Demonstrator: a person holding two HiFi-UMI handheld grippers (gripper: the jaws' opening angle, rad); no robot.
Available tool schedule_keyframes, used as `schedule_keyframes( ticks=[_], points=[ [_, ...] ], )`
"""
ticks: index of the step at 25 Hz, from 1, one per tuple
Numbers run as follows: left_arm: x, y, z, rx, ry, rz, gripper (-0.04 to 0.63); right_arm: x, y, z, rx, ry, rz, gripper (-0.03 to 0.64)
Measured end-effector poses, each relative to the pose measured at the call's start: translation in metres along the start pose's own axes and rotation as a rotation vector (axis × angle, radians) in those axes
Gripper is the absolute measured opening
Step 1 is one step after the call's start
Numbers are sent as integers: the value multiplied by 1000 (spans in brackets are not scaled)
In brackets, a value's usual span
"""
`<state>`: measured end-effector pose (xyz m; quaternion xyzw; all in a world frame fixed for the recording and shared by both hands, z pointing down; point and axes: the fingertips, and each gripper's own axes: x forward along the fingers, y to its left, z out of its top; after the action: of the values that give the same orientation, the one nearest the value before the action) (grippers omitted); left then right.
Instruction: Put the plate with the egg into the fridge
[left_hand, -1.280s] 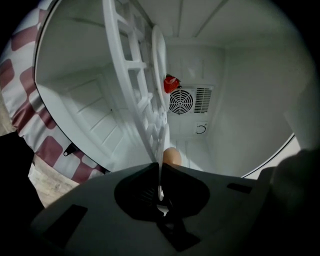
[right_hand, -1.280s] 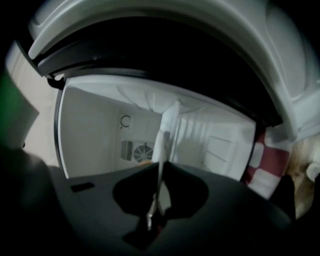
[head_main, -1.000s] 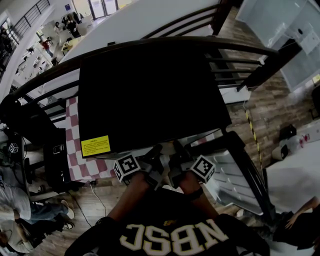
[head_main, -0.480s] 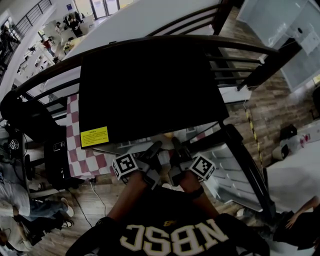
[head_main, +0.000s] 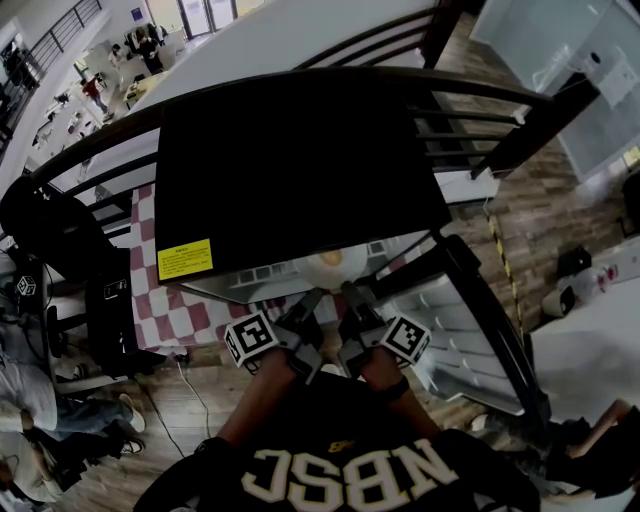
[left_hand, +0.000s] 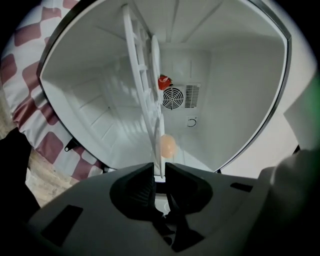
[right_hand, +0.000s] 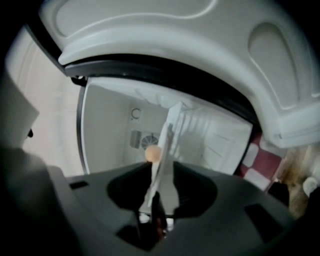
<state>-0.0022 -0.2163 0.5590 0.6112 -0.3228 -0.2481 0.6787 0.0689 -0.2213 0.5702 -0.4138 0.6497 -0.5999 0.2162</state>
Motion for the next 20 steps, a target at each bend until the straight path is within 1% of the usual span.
schedule_keyframes(
  ticks=[3,4,6,7,9,10,14,20],
  points=[
    [-1,4,3,40,-1,21,61,-1,1,-2,-27,12,-15,141],
    [0,4,3,47,2,24,55,0,3,-2,-36,15,-11,128],
    [2,2,4,59,9,31,44,2,6,-1,-47,14,-7,69],
    [3,2,5,66,13,35,41,3,7,0,-45,11,-6,58],
    [5,1,6,75,20,43,35,6,10,2,-36,2,22,54],
    [6,1,7,79,21,47,34,7,10,3,-32,-2,22,52],
    [11,1,14,72,10,54,31,13,10,6,-28,-11,-18,49],
    [20,-1,24,72,3,66,31,25,12,13,-25,-20,-4,51]
  ],
)
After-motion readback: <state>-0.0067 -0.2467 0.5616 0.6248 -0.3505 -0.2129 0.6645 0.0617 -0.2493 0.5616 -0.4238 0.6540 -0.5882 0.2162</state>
